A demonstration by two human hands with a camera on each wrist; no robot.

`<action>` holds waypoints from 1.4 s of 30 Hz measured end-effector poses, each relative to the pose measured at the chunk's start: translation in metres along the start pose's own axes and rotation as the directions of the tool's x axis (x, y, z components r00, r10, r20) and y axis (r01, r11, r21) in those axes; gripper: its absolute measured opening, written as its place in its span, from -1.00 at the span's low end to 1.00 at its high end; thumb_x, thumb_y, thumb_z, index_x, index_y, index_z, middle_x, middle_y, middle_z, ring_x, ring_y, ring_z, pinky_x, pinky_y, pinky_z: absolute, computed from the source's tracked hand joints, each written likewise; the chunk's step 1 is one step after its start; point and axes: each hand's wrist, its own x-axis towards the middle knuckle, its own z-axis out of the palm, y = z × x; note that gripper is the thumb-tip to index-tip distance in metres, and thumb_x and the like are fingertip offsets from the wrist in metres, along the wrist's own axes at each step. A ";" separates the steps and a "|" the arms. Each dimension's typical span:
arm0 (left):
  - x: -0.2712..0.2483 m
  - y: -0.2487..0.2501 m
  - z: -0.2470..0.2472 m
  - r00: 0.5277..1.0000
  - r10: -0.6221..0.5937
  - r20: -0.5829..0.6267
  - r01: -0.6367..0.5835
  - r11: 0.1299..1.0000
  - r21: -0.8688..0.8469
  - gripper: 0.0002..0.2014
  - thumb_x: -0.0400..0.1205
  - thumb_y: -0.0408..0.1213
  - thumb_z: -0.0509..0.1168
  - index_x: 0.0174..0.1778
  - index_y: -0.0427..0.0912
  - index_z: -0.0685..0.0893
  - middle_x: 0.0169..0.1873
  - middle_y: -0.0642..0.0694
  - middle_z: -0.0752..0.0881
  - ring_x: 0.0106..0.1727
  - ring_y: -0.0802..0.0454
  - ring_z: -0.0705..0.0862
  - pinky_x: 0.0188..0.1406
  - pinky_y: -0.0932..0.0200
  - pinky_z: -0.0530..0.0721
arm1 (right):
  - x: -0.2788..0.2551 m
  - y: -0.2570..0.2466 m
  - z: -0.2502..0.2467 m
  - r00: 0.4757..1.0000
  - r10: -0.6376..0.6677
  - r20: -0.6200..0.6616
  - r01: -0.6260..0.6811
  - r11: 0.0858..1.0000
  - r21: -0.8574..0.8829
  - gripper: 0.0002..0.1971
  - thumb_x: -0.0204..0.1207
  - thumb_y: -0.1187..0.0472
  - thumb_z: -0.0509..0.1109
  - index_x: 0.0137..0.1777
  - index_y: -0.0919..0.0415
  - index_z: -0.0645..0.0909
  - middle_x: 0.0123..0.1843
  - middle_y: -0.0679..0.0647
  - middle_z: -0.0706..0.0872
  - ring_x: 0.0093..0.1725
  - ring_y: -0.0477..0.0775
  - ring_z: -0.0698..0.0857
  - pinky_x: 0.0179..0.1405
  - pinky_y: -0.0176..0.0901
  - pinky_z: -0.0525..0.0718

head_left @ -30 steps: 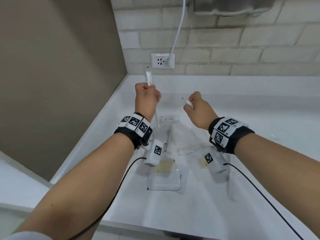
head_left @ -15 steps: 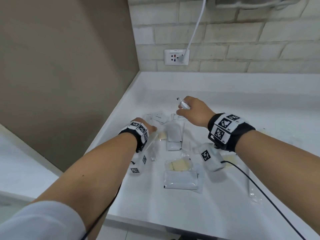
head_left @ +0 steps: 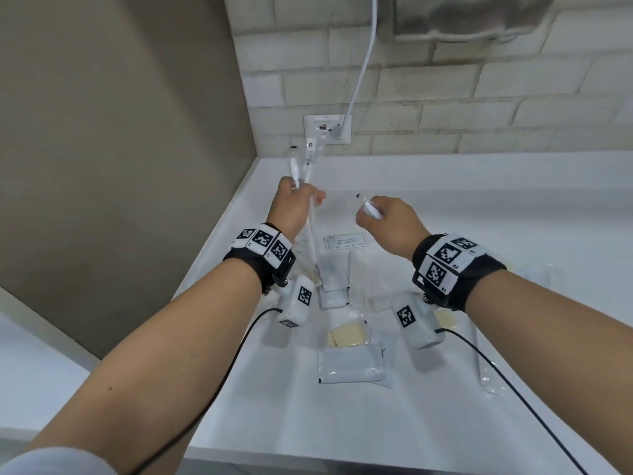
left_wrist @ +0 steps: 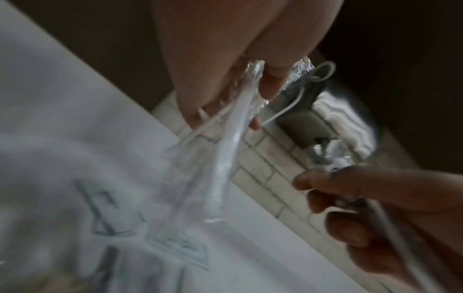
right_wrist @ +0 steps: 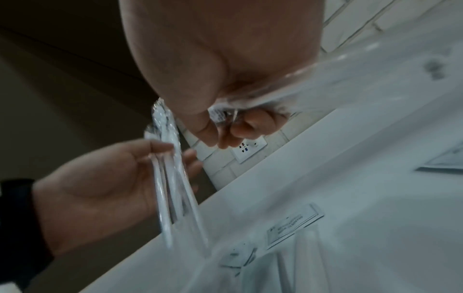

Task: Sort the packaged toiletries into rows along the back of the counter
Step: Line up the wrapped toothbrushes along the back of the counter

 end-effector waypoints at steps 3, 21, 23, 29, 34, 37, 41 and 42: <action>-0.017 0.020 0.030 0.991 0.095 0.091 -0.081 0.986 -0.149 -0.87 0.69 -0.31 0.16 0.13 -0.18 0.41 -0.20 -0.15 0.71 -0.24 -0.07 0.73 0.04 -0.03 0.68 | -0.010 0.006 -0.016 0.999 0.029 -0.017 -0.029 0.999 -0.025 -0.67 0.59 0.14 0.25 -0.09 0.50 0.58 -0.23 0.40 0.63 -0.31 0.21 0.51 -0.26 -0.02 0.54; -0.088 -0.002 0.180 0.949 -0.026 0.313 0.046 0.997 -0.057 -0.79 0.70 -0.28 0.15 0.22 -0.22 0.39 -0.15 -0.15 0.68 -0.27 -0.03 0.64 -0.12 0.02 0.67 | -0.077 0.178 -0.161 0.611 0.724 -0.321 -0.769 0.447 -0.456 -0.44 0.50 0.05 0.32 0.41 0.37 0.39 0.37 0.29 0.51 0.39 0.28 0.51 0.42 0.09 0.51; -0.090 -0.004 0.185 0.955 -0.043 0.292 0.066 0.995 -0.070 -0.79 0.70 -0.29 0.15 0.23 -0.22 0.40 -0.15 -0.17 0.68 -0.26 -0.05 0.63 -0.13 0.02 0.66 | -0.082 0.187 -0.160 0.631 0.727 -0.271 -0.739 0.456 -0.496 -0.43 0.39 -0.05 0.38 0.30 0.33 0.51 0.25 0.24 0.62 0.24 0.25 0.63 0.27 0.07 0.63; -0.090 -0.007 0.190 0.970 -0.057 0.238 0.075 0.995 -0.067 -0.78 0.71 -0.31 0.14 0.25 -0.22 0.39 -0.15 -0.17 0.68 -0.28 -0.03 0.62 -0.19 0.09 0.65 | -0.075 0.182 -0.151 0.784 0.618 -0.056 -0.575 0.690 -0.440 -0.60 0.46 0.21 0.43 0.24 0.36 0.48 0.08 0.21 0.66 -0.09 0.17 0.60 -0.29 -0.15 0.55; -0.085 -0.009 0.189 0.979 -0.056 0.196 0.070 0.995 -0.064 -0.77 0.71 -0.30 0.14 0.28 -0.23 0.40 -0.14 -0.18 0.69 -0.27 -0.05 0.64 -0.11 0.02 0.66 | -0.057 0.176 -0.146 0.864 0.502 -0.020 -0.458 0.770 -0.444 -0.54 0.45 0.22 0.43 0.29 0.33 0.42 0.21 0.21 0.60 -0.01 0.16 0.60 -0.14 -0.09 0.60; -0.082 -0.010 0.188 0.983 -0.058 0.175 0.072 0.995 -0.071 -0.79 0.71 -0.29 0.15 0.25 -0.21 0.40 -0.14 -0.17 0.70 -0.27 -0.05 0.64 -0.08 0.00 0.67 | -0.054 0.178 -0.150 0.893 0.447 -0.060 -0.414 0.758 -0.503 -0.40 0.40 0.07 0.51 0.35 0.31 0.39 0.31 0.22 0.50 0.21 0.23 0.61 0.09 0.02 0.65; -0.076 -0.010 0.190 0.985 -0.067 0.158 0.079 0.994 -0.070 -0.81 0.71 -0.29 0.15 0.22 -0.19 0.41 -0.15 -0.17 0.70 -0.28 -0.05 0.64 -0.10 0.00 0.66 | -0.049 0.168 -0.144 0.928 0.342 0.146 -0.244 0.856 -0.457 -0.49 0.46 -0.03 0.48 0.24 0.30 0.47 0.18 0.15 0.58 0.09 0.14 0.60 -0.08 -0.14 0.53; -0.075 -0.009 0.191 0.985 -0.067 0.157 0.078 0.995 -0.063 -0.82 0.71 -0.29 0.15 0.22 -0.19 0.41 -0.15 -0.17 0.70 -0.27 -0.06 0.65 -0.09 -0.01 0.66 | -0.049 0.165 -0.139 0.915 0.343 0.213 -0.204 0.848 -0.489 -0.48 0.46 -0.04 0.48 0.25 0.31 0.50 0.18 0.14 0.62 0.14 0.15 0.63 -0.04 -0.12 0.55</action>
